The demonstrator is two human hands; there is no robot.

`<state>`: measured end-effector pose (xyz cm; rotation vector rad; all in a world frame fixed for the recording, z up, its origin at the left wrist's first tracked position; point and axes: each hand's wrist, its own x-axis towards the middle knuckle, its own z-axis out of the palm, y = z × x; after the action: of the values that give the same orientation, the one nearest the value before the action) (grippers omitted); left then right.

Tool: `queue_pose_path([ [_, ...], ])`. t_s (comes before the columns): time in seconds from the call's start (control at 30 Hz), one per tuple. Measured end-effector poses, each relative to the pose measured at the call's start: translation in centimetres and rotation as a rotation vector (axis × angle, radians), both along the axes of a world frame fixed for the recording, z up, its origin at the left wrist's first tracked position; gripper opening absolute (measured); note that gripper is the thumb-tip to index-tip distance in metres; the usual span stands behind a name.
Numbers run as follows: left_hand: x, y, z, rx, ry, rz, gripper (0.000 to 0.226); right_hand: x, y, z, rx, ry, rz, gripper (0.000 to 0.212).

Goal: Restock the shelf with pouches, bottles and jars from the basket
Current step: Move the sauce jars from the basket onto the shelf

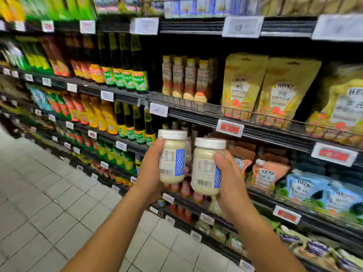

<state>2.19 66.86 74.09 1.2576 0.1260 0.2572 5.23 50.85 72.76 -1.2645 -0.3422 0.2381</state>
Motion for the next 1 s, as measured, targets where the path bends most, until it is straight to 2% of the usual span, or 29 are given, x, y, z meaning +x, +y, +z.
queue_pose_path([
  [0.07, 0.6, 1.3, 1.9, 0.011, -0.059, 0.027, 0.047, 0.9, 1.3, 2.2, 0.001, -0.057, 0.012, 0.039],
  [0.17, 1.9, 2.9, 4.9, 0.075, -0.141, 0.039, 0.052, 2.8, 2.8, 5.3, 0.02, -0.137, 0.021, 0.023],
  [0.37, 5.4, 4.9, 10.9, 0.077, -0.257, 0.047, 0.05, 7.3, 5.1, 11.3, 0.06, -0.275, 0.084, 0.033],
  [0.53, 9.7, 7.4, 15.0, 0.077, -0.334, 0.043, 0.061, 11.8, 6.8, 16.0, 0.087, -0.37, 0.116, 0.055],
  [0.7, 13.8, 8.9, 19.0, 0.17, -0.431, 0.06, 0.059, 15.1, 7.9, 20.3, 0.039, -0.395, 0.204, 0.086],
  [0.77, 15.5, 9.2, 20.5, 0.169, -0.462, 0.069, 0.059, 16.2, 8.1, 21.9, 0.033, -0.437, 0.215, 0.081],
  [0.87, 17.6, 9.5, 22.6, 0.18, -0.509, 0.064, 0.054, 17.8, 8.5, 24.1, 0.1, -0.483, 0.147, 0.06],
  [1.0, 19.4, 10.1, 24.9, 0.202, -0.515, 0.012, 0.058, 19.8, 9.2, 26.8, 0.117, -0.494, 0.1, 0.051],
])
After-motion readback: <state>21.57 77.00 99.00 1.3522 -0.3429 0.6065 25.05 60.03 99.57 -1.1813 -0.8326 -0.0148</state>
